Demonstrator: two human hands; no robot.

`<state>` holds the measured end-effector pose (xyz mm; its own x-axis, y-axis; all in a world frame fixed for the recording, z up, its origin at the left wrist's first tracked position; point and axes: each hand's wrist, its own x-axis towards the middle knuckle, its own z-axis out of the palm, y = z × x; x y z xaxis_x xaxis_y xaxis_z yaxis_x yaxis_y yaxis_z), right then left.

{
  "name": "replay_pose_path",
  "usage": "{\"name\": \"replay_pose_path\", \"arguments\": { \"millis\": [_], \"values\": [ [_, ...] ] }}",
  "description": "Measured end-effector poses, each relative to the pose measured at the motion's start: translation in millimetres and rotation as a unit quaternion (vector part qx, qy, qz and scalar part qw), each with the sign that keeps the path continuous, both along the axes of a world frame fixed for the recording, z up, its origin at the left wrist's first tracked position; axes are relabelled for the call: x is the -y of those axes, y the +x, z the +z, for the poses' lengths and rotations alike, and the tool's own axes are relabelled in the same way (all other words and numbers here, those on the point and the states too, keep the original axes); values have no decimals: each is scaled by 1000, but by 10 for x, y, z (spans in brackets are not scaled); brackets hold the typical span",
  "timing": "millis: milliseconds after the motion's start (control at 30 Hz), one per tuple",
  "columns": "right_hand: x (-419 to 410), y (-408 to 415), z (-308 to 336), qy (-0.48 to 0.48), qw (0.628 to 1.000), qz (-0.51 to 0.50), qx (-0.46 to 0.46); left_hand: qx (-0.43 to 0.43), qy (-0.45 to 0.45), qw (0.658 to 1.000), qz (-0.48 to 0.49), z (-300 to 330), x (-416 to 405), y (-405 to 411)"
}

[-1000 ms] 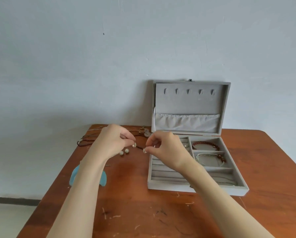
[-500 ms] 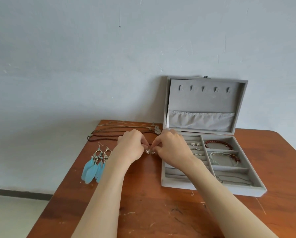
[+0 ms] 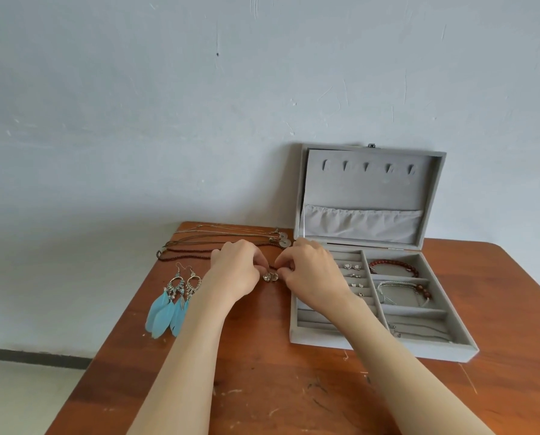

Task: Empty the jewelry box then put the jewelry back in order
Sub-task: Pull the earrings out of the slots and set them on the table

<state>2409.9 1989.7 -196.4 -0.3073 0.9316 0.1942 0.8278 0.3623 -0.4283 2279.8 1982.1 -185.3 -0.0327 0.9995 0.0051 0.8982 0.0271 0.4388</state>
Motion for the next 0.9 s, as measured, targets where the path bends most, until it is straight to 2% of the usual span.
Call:
{"name": "replay_pose_path", "arguments": {
  "millis": [200, 333, 433, 533, 733, 900],
  "values": [
    [15, 252, 120, 17, 992, -7, -128, 64, 45, 997, -16, 24, 42, -5],
    [32, 583, 179, 47, 982, -56, -176, 86, 159, 981, -67, 63, 60, 142],
    [63, 808, 114, 50, 981, -103, -154, 91, 237, 961, -107, 65, 78, 306],
    [62, 870, 15, 34, 989, -115, -90, 47, 266, 951, -151, -20, 69, 488],
    [48, 791, -53, 13, 995, -97, 17, -78, 228, 961, -132, -276, -1, 784],
    [20, 779, -68, 0, 996, -93, 6, -103, 207, 968, -96, -323, -29, 787]
  ]
}}
